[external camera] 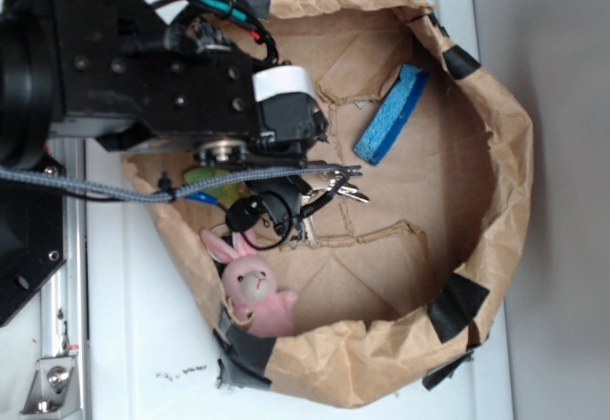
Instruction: Grab the silver keys.
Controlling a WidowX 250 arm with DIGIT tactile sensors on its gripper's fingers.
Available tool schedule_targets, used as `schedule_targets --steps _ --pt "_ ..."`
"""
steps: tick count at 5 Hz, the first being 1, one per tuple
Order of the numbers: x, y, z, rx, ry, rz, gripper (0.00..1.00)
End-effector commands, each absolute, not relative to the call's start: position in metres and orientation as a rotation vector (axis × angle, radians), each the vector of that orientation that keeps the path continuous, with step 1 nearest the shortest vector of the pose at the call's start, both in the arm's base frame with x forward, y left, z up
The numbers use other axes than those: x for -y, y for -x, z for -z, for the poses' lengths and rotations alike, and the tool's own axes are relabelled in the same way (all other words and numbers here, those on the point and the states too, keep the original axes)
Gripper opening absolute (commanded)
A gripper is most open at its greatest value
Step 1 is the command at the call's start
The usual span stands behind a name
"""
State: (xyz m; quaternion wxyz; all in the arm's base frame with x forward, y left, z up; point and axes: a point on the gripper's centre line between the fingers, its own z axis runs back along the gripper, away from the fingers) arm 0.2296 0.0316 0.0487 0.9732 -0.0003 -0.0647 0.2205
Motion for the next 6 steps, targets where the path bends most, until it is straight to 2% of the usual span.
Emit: schedule_targets --steps 1,2,3,4,6 --pt "-0.031 -0.238 -0.065 0.181 0.012 -0.464 0.0" --pt "-0.019 -0.253 -0.104 0.215 0.107 -0.498 0.0" --pt "-0.007 -0.278 -0.141 0.244 0.19 -0.541 0.0" --pt "-0.002 -0.281 -0.16 0.26 0.239 -0.534 0.0" --pt "0.0 -0.273 -0.162 0.294 0.209 -0.518 0.0"
